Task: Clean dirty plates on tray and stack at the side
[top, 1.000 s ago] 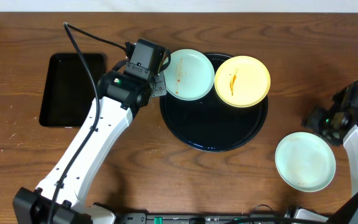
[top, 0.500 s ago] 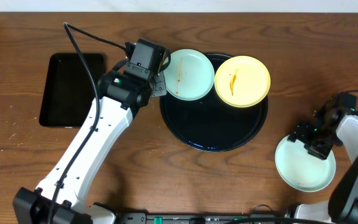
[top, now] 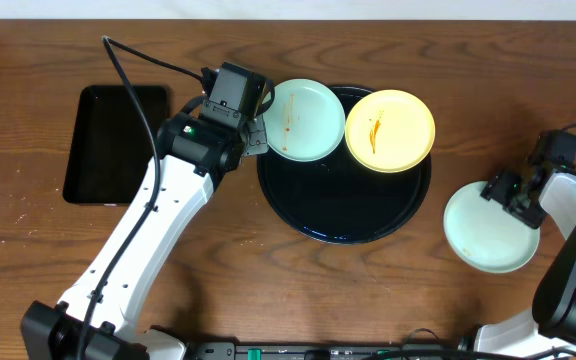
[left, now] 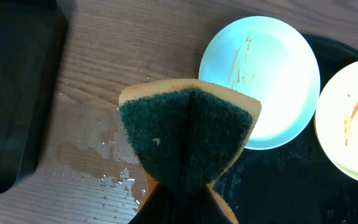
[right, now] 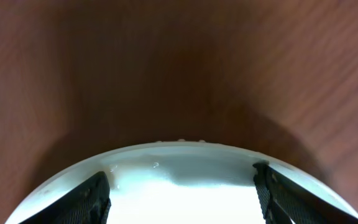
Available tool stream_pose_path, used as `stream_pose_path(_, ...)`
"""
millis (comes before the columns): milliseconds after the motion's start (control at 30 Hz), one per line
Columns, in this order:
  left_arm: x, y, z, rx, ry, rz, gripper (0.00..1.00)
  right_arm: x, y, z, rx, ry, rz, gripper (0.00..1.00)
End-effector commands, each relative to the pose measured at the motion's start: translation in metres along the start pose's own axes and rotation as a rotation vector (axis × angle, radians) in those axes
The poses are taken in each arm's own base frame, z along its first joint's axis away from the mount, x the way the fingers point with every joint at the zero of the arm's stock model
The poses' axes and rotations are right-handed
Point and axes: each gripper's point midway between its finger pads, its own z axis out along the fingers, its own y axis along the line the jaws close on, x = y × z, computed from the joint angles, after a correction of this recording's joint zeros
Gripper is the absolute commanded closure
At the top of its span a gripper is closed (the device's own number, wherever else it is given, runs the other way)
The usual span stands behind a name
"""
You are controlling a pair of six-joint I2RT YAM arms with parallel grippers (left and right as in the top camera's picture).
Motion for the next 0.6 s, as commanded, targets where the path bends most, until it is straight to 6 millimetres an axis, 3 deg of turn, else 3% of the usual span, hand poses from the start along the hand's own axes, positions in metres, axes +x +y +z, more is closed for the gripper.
stream_pose_path(0, -0.001, 0.001, 0.0, -0.002, -0.004, -0.009, 0.92, 0.045, -0.002, 0.038, -0.003, 0.152, 0.102, 0.26)
stream_pose_path(367, -0.001, 0.002, 0.0, -0.002, -0.003, -0.009, 0.92, -0.006, 0.013, 0.042, -0.08, -0.042, 0.381, 0.29)
stream_pose_path(567, -0.001, 0.002, 0.0, -0.002, -0.003, -0.009, 0.92, -0.016, 0.016, 0.041, -0.103, -0.078, 0.443, 0.29)
